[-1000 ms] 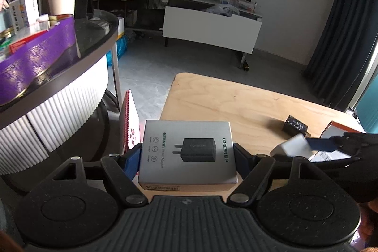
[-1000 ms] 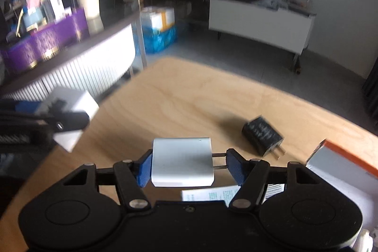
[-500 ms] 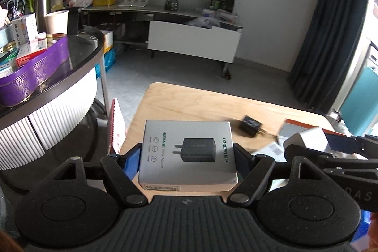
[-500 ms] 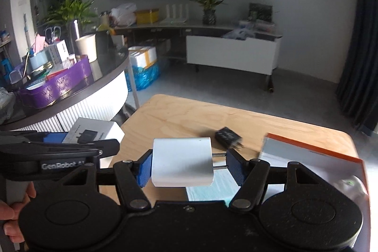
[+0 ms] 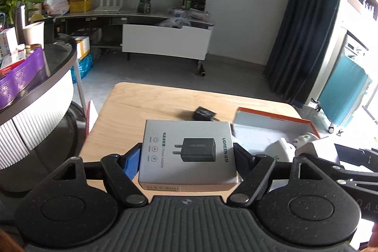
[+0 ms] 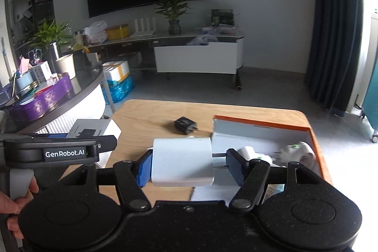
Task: Organize rigid objects
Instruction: 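Lift the white charger box with the left tool while the right tool grasps a white adapter, then carry the charger box with the left tool while the right tool carries the adapter over the box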
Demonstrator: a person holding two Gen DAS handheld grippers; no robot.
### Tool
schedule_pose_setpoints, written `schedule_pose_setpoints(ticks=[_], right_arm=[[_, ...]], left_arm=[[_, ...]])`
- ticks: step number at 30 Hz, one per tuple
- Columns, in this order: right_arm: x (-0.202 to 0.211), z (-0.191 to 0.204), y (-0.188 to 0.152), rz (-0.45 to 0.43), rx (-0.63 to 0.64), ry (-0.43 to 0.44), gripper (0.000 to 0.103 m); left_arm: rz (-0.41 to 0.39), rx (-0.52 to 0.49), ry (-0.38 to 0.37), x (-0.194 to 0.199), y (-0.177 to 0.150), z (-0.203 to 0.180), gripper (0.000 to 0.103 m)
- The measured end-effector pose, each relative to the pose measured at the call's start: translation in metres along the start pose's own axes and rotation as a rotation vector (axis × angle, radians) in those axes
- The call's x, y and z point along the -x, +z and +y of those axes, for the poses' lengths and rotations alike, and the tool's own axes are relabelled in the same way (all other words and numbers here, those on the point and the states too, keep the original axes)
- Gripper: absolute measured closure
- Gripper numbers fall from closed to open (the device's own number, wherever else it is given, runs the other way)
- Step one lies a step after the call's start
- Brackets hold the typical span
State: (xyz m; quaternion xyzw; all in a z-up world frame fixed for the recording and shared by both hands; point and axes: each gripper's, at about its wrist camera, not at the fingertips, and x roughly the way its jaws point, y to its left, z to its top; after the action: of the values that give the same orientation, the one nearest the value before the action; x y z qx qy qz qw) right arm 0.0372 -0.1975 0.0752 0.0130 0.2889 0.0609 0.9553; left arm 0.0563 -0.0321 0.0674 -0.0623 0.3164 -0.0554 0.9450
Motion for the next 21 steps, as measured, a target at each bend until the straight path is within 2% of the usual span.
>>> schedule_pose_setpoints(ticks=[21], right_arm=[[0.041, -0.054, -0.008, -0.076, -0.070, -0.118, 0.025]], left_arm=[[0.010, -0.109, -0.116, -0.002, -0.007, -0.056, 0.024]])
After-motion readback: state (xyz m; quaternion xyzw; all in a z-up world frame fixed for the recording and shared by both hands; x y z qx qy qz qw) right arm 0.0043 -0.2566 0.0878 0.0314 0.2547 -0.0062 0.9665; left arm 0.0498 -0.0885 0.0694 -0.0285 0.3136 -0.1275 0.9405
